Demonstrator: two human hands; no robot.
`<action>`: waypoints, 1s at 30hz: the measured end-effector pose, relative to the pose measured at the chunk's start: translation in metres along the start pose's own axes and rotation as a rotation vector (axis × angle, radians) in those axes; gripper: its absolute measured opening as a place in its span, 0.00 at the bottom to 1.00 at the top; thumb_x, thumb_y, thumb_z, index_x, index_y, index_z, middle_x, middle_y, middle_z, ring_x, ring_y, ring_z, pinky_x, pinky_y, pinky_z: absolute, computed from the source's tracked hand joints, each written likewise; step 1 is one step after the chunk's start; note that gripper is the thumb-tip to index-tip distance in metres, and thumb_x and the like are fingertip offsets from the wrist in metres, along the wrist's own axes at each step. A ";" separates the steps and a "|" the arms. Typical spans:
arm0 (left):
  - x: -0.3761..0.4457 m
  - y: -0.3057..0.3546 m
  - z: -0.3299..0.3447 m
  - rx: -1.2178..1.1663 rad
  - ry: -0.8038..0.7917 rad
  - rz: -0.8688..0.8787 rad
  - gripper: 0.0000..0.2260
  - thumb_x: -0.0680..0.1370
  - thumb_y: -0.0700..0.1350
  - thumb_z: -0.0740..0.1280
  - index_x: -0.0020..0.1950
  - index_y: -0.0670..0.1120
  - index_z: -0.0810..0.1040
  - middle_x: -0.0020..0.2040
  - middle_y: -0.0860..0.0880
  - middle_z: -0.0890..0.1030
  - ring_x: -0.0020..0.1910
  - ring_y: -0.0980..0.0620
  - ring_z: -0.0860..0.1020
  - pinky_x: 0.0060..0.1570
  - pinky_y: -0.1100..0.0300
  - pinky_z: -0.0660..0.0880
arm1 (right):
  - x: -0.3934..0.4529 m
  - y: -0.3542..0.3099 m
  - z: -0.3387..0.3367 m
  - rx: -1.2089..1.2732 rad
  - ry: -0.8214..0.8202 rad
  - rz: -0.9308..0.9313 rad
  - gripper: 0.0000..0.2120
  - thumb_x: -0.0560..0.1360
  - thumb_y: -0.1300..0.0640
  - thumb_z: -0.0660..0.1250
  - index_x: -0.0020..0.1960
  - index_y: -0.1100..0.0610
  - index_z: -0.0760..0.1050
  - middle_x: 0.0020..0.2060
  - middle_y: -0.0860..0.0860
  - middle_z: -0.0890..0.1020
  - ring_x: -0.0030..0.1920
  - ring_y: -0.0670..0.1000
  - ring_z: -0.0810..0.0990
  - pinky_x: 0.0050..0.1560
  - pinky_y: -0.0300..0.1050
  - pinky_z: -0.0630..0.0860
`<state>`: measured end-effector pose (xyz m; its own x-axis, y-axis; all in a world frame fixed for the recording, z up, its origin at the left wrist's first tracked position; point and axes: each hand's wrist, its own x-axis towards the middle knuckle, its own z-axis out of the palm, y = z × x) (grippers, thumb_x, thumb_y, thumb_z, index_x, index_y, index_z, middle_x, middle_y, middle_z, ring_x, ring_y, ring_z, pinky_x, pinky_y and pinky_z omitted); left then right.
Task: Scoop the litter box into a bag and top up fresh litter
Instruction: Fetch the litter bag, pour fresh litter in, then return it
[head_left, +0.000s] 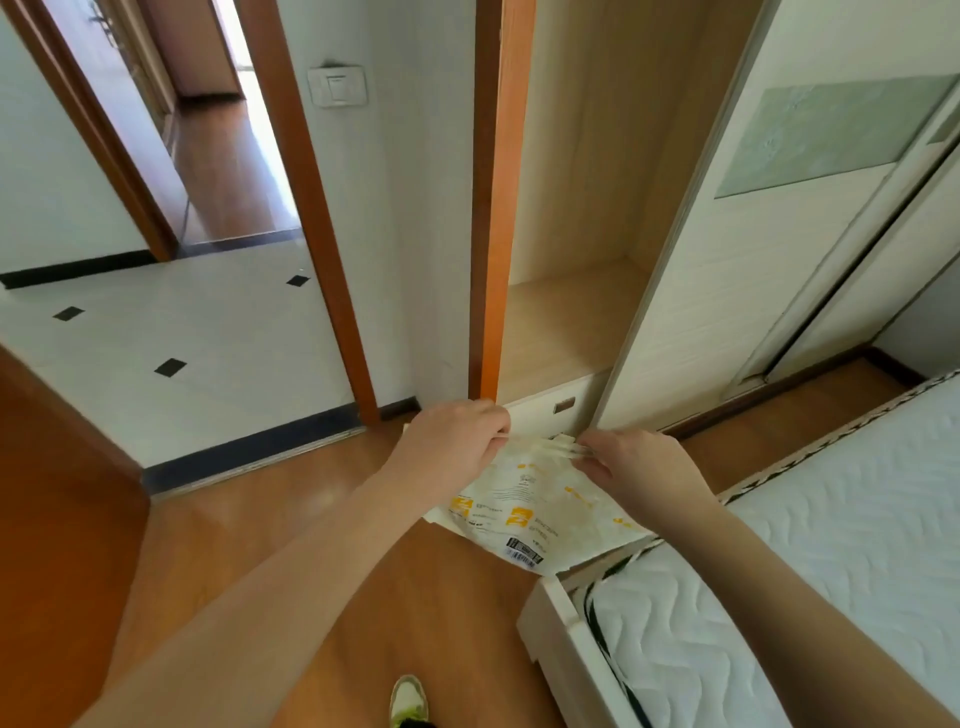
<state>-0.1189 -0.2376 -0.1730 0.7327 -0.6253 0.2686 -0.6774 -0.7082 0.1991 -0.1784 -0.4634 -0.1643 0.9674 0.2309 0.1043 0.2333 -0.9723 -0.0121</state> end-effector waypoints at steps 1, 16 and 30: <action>0.013 -0.013 0.002 0.014 0.004 0.059 0.07 0.81 0.47 0.62 0.52 0.48 0.79 0.45 0.53 0.79 0.43 0.53 0.76 0.41 0.58 0.72 | 0.014 0.002 0.003 -0.004 0.002 0.022 0.11 0.80 0.46 0.59 0.52 0.52 0.74 0.37 0.48 0.80 0.37 0.53 0.80 0.33 0.43 0.67; 0.179 -0.092 0.021 0.007 0.139 0.415 0.02 0.74 0.41 0.71 0.43 0.46 0.79 0.38 0.50 0.78 0.38 0.48 0.76 0.37 0.56 0.70 | 0.120 0.047 0.010 -0.038 0.155 0.376 0.04 0.78 0.53 0.64 0.47 0.53 0.74 0.32 0.44 0.75 0.31 0.50 0.76 0.28 0.46 0.73; 0.362 -0.098 0.071 0.171 0.006 0.450 0.08 0.65 0.43 0.74 0.30 0.48 0.75 0.28 0.52 0.73 0.29 0.50 0.73 0.31 0.59 0.68 | 0.221 0.192 0.032 -0.021 0.211 0.345 0.05 0.70 0.52 0.73 0.41 0.50 0.77 0.28 0.44 0.77 0.25 0.48 0.75 0.21 0.41 0.69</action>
<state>0.2173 -0.4183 -0.1623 0.3683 -0.8808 0.2977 -0.9064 -0.4114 -0.0958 0.0834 -0.5980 -0.1755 0.9464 -0.1198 0.2998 -0.1058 -0.9924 -0.0626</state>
